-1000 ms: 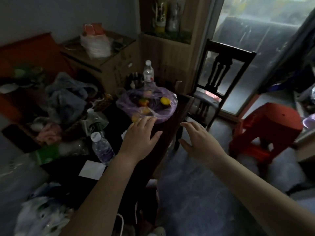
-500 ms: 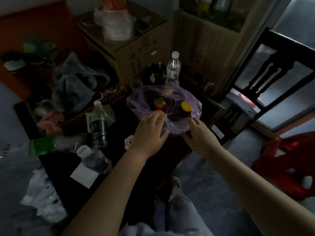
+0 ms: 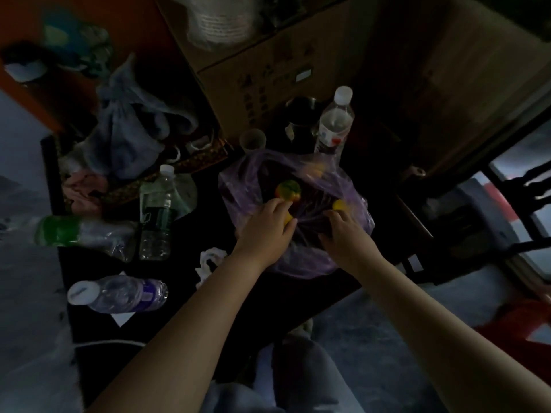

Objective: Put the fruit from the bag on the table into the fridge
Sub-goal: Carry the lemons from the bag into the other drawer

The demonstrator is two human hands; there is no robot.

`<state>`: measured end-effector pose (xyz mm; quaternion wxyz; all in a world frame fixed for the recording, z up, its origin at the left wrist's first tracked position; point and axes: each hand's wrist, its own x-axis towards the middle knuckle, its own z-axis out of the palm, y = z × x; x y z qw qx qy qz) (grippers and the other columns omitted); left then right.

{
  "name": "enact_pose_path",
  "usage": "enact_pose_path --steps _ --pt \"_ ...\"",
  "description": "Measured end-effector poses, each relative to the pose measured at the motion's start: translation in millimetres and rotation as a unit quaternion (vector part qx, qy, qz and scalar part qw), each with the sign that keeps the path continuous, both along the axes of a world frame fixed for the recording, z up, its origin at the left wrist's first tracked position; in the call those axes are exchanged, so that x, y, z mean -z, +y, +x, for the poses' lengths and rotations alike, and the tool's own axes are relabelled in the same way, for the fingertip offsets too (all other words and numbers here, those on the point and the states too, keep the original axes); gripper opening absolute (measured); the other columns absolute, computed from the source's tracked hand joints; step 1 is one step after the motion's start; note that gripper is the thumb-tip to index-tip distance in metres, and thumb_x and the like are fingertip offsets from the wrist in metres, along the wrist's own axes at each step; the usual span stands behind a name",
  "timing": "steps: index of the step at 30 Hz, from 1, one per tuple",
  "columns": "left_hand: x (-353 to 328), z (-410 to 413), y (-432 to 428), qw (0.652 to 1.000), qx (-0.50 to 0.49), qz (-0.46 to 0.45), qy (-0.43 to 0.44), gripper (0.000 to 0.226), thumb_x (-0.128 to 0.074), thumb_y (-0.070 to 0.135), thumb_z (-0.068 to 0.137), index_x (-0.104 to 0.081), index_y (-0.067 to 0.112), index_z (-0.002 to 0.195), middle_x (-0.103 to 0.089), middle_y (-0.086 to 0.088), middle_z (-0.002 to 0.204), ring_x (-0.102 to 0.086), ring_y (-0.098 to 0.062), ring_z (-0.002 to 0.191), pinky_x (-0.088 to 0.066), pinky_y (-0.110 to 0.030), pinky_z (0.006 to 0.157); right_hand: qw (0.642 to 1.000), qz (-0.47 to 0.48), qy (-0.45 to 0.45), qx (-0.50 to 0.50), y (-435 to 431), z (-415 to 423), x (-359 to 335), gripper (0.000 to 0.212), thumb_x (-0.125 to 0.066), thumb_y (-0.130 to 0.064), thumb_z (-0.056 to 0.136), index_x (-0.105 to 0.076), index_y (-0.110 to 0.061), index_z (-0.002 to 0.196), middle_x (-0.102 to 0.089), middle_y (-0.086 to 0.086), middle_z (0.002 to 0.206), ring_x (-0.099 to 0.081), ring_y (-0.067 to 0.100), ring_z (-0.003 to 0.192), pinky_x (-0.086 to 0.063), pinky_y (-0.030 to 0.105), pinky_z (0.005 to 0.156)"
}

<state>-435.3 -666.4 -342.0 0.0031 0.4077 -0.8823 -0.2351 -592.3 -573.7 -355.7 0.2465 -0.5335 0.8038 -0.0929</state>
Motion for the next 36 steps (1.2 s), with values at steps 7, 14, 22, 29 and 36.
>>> enact_pose_path --steps 7,14,22,29,36 --pt "20 -23 -15 0.999 -0.024 0.019 -0.032 0.042 -0.041 0.027 0.099 -0.041 0.016 0.139 -0.038 -0.001 0.143 -0.041 -0.02 0.127 -0.04 -0.034 0.098 0.999 0.018 0.021 -0.045 -22 -29 24 0.057 -0.049 -0.025 0.094 -0.03 -0.011 0.145 -0.029 0.009 0.149 -0.025 0.027 0.139 -0.031 0.039 0.108" --pt "38 -36 -27 0.997 -0.039 0.041 -0.049 0.039 -0.045 0.015 0.096 -0.046 0.014 0.135 -0.042 -0.003 0.138 -0.047 -0.023 0.12 -0.037 -0.031 0.094 0.996 0.033 0.052 -0.058 -30 -53 40 0.06 -0.053 -0.024 0.091 -0.031 -0.011 0.145 -0.032 0.01 0.149 -0.026 0.029 0.138 -0.025 0.041 0.111" --pt "60 -34 -35 0.994 -0.045 0.022 -0.101 0.042 -0.053 0.005 0.086 -0.051 0.015 0.127 -0.045 -0.003 0.127 -0.042 -0.024 0.118 -0.042 -0.04 0.093 0.998 0.043 0.032 -0.037 -33 -69 51 0.059 -0.058 -0.015 0.085 -0.039 -0.008 0.139 -0.042 0.014 0.141 -0.038 0.035 0.13 -0.037 0.044 0.1" --pt "62 -30 -35 0.991 -0.031 -0.002 -0.128 0.051 -0.05 0.003 0.087 -0.041 0.019 0.135 -0.04 -0.001 0.135 -0.034 -0.022 0.126 -0.036 -0.037 0.095 0.998 0.059 0.032 -0.02 -36 -71 55 0.068 -0.063 -0.016 0.082 -0.034 -0.011 0.143 -0.041 0.013 0.141 -0.039 0.035 0.128 -0.037 0.043 0.1" --pt "52 -26 -32 0.993 -0.034 0.018 -0.109 0.051 -0.052 0.012 0.091 -0.038 0.023 0.139 -0.038 0.004 0.137 -0.035 -0.02 0.128 -0.042 -0.044 0.092 0.999 0.014 0.043 -0.007 -35 -61 45 0.064 -0.067 -0.02 0.079 -0.041 -0.011 0.137 -0.045 0.011 0.138 -0.043 0.036 0.123 -0.039 0.044 0.096"
